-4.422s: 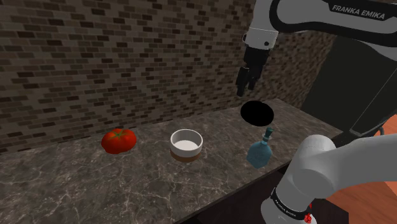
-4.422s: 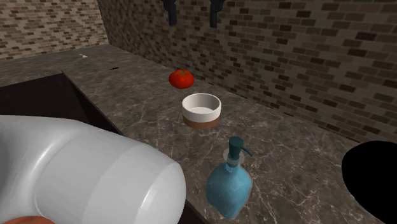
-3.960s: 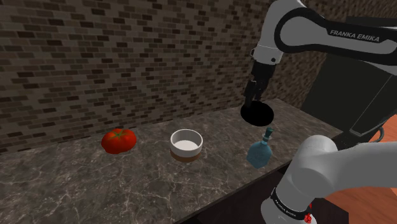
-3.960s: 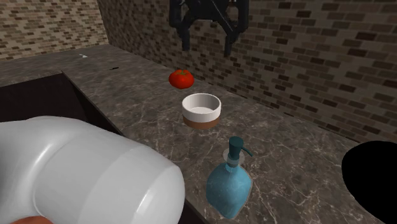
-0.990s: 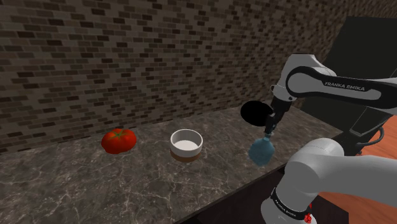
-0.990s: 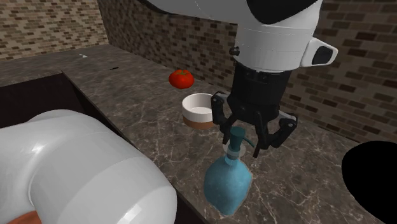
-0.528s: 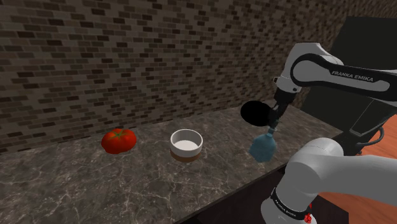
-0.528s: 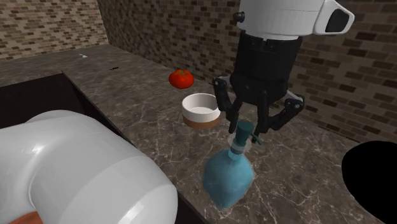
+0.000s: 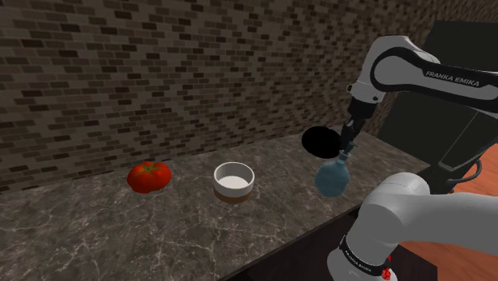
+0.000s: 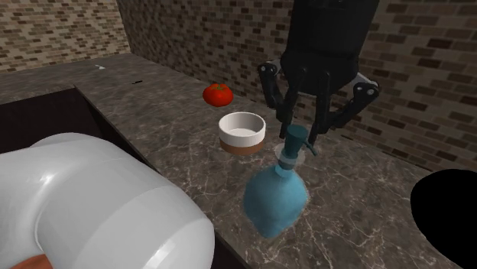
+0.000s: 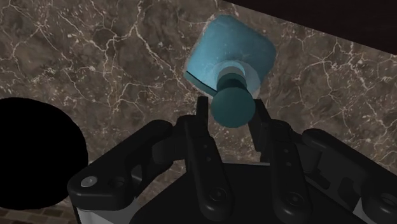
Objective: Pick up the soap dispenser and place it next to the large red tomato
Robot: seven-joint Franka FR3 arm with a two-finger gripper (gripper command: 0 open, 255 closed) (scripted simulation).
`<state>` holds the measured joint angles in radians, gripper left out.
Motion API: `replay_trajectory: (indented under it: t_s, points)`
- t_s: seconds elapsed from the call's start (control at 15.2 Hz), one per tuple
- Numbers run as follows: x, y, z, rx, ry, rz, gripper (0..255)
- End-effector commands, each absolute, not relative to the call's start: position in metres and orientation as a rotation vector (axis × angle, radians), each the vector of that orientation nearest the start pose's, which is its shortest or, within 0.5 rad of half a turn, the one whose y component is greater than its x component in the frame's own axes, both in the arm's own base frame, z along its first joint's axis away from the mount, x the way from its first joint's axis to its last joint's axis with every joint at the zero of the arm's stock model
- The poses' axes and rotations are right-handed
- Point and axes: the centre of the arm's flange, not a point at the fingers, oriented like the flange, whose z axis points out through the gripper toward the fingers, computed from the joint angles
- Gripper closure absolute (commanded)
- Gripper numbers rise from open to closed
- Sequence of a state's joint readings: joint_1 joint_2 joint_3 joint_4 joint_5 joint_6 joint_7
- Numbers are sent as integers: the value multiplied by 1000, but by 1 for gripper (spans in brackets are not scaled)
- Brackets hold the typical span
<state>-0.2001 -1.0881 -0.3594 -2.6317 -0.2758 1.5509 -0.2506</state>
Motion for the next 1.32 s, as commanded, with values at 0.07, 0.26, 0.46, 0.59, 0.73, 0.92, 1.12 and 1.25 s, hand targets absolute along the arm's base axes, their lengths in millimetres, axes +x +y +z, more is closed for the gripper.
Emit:
replay_trajectory:
  t_s: [0.07, 0.26, 0.46, 0.59, 0.73, 0.92, 1.12, 1.25]
  points:
    - [184, -171, 532, -3091, 188, 10, 255]
    - [184, -171, 548, -3091, 188, 10, 255]
    - [184, -171, 564, -3091, 188, 10, 255]
    - [184, -171, 575, -3091, 188, 10, 255]
    - [184, -171, 585, -3091, 188, 10, 255]
    - [184, -171, 601, -3091, 188, 10, 255]
    - [184, -171, 617, -3091, 188, 10, 255]
    - [184, -171, 627, -3091, 188, 10, 255]
